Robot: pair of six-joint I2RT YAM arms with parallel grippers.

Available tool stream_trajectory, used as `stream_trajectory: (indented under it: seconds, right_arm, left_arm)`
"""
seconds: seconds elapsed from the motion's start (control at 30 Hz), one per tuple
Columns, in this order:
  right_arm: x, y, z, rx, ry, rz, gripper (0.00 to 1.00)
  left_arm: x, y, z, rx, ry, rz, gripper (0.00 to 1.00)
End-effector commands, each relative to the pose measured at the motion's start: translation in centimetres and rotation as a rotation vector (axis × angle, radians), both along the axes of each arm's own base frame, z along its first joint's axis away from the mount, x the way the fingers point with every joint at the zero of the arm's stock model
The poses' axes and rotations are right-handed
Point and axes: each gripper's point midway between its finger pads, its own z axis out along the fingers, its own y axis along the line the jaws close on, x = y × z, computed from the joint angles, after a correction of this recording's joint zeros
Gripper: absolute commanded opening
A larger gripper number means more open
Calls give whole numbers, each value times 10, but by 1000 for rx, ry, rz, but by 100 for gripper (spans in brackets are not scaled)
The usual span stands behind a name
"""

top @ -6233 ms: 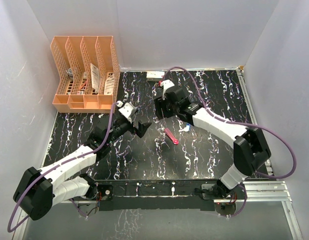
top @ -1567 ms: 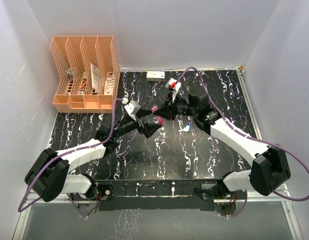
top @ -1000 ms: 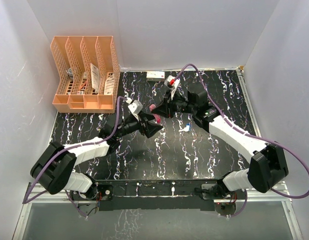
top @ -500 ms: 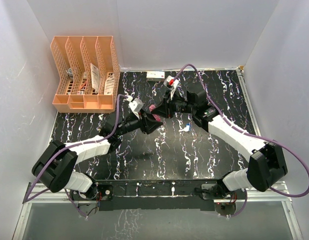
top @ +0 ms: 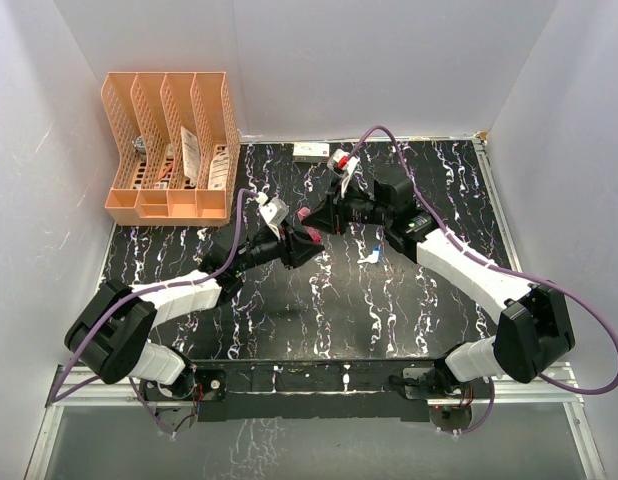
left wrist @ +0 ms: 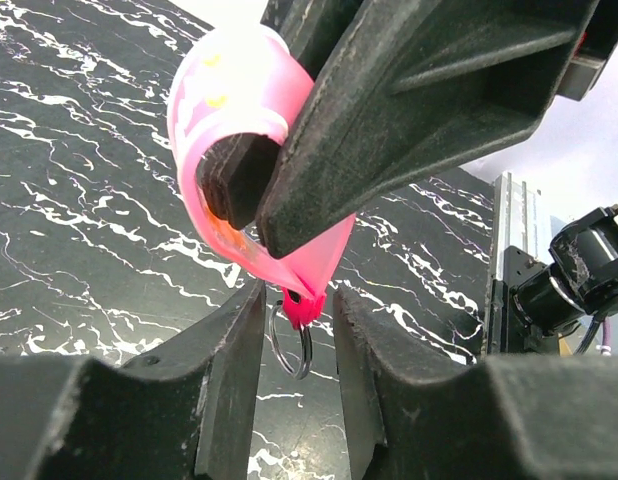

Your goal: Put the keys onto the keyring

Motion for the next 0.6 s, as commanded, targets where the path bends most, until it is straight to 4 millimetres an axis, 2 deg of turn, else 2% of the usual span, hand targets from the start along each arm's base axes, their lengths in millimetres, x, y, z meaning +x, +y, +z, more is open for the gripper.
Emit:
stream_trajectory:
  seconds: [0.0, 0.37, 0.47, 0.57]
  right_arm:
    - [5, 3, 37, 59, -90, 7, 9]
    - [5, 4, 37, 59, -90, 8, 9]
    - [5, 4, 35, 57, -86, 11, 9]
    - [5, 4, 32, 53, -78, 13, 9]
  left_arm:
    - [-2, -3, 19, -26, -49, -21, 30]
    - [-1, -5, 18, -18, -46, -29, 20]
    - [0, -5, 20, -23, -52, -24, 21]
    - [1, -5, 22, -27, -53, -22, 28]
